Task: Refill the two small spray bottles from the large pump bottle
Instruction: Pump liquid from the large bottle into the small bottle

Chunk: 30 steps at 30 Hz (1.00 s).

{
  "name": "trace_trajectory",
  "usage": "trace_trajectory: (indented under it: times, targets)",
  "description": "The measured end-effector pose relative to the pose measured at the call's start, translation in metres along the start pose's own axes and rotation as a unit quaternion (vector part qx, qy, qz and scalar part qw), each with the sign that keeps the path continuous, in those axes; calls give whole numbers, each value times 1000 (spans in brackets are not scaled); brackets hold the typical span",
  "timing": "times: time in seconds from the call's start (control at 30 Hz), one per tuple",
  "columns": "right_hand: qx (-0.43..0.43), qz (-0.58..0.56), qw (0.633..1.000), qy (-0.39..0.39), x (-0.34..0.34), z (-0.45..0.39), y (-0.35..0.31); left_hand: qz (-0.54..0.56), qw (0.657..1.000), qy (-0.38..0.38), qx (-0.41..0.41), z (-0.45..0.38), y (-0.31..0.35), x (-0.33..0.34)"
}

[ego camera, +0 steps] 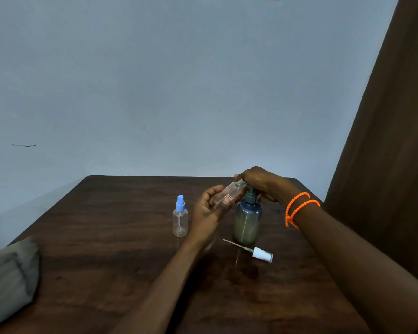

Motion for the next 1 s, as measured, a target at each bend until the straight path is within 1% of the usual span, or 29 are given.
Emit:
trace_trajectory:
  times: [0.07,0.2,0.37,0.5,0.63,0.7,0.8,0.9,1.0]
  targets:
    - [-4,-1,1000,2,2,0,2,38,999,-3,-11,-2,-5,-1]
    - [-7,-27,1000,15,5,-3,11,99,994,-34,-32,-1,-7,-2]
    - [-32,22,999,-2,3,12,1,161,984,-28,-70,4,2,0]
    - [-22,56,998,-2,1,16,-3,145,987,-10,-68,6,5,-1]
    - [-10,2,1000,14,5,10,5,144,988,29,-54,3,3,-3]
    - [-16,7,1000,14,6,12,6,144,987,41,-53,3,1,-5]
    - [-30,33,999,6,2,19,2,154,986,41,-53,5,4,-4]
    - [-42,60,997,-12,-2,20,-4,191,979,36,-56,8,7,-2]
    - [-35,50,998,-2,0,16,-2,218,973,30,-68,8,7,-5]
Point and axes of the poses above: each hand's wrist, its own z-axis away from the middle knuckle, its own x-axis out of the palm, y = z × x, the point moved 1 cm from there along -z, towards the middle knuckle, and after that the axes turned 11 degrees about -z, right-handed, at the moved point
